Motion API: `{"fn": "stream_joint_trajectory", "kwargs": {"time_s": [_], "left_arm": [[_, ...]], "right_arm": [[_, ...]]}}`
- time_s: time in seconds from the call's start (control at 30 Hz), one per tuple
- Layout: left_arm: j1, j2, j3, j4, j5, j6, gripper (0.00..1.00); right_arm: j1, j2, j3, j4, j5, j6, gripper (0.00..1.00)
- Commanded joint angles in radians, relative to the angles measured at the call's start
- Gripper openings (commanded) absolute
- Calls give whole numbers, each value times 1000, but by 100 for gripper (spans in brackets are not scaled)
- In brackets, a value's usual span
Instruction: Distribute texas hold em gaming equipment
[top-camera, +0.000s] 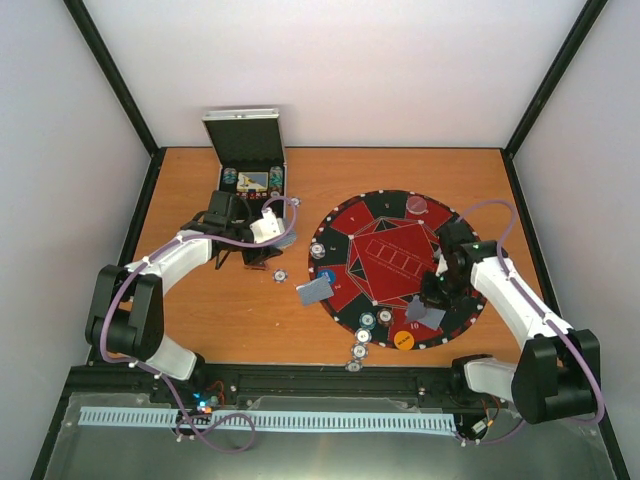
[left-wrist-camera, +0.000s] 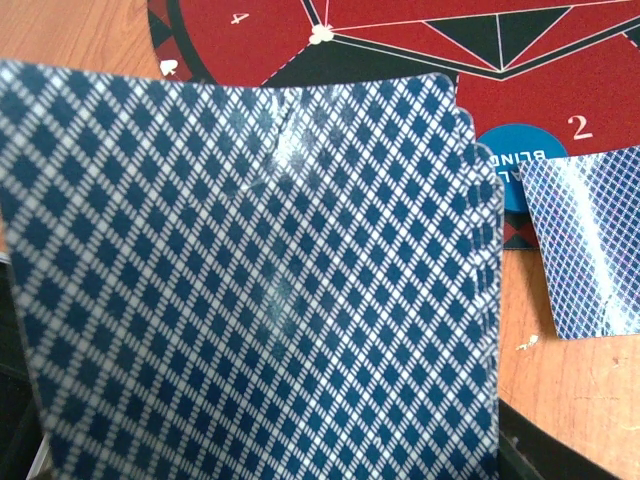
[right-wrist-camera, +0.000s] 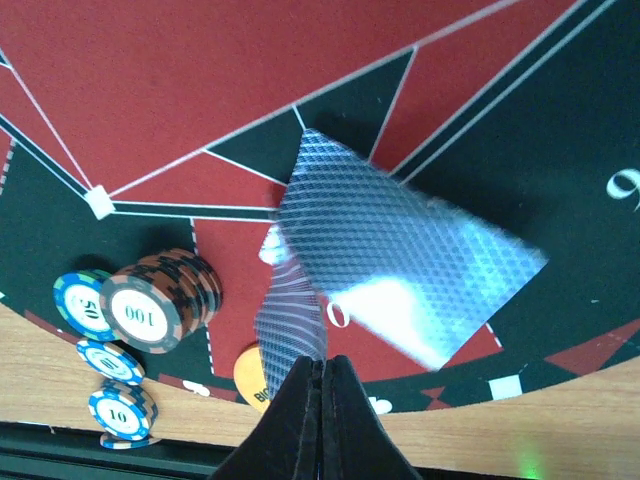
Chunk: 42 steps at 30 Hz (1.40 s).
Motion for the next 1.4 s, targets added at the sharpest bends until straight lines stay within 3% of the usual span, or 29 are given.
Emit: {"fn": "stream_joint_trajectory", "kwargs": {"time_s": [0.0, 0.3, 0.37, 0.43, 0.83, 0.93, 1.07, 1.17, 1.3, 1.37], "left_arm": [[1, -13, 26, 11, 37, -8, 55], [1, -3, 35, 11, 38, -4, 55], [1, 1, 39, 9, 36, 0, 55], [1, 3, 42, 9, 36, 2, 55], [2, 12, 44, 13, 40, 3, 55], [2, 10, 41, 22, 42, 5, 55], [0, 5, 32, 31, 41, 14, 55], [0, 4, 33, 32, 38, 16, 55], [0, 8, 50, 21, 30, 34, 55], [0, 14, 63, 6, 27, 41, 55]], "right_arm": [[-4, -27, -52, 20, -22, 46, 3], [-4, -79, -70, 14, 58, 107, 5], [-4, -87, -73, -2, 59, 114, 10], [-4, -103, -74, -17, 61, 121, 23], [-4, -190, 42, -81, 92, 165, 46], [-1, -181, 77, 49, 26, 134, 48], [101, -98, 77, 440, -116, 109, 53], [207, 69, 141, 756, -210, 45, 63], [232, 364, 258, 1094, -587, 74, 74], [234, 529, 355, 1145, -704, 98, 77]]}}
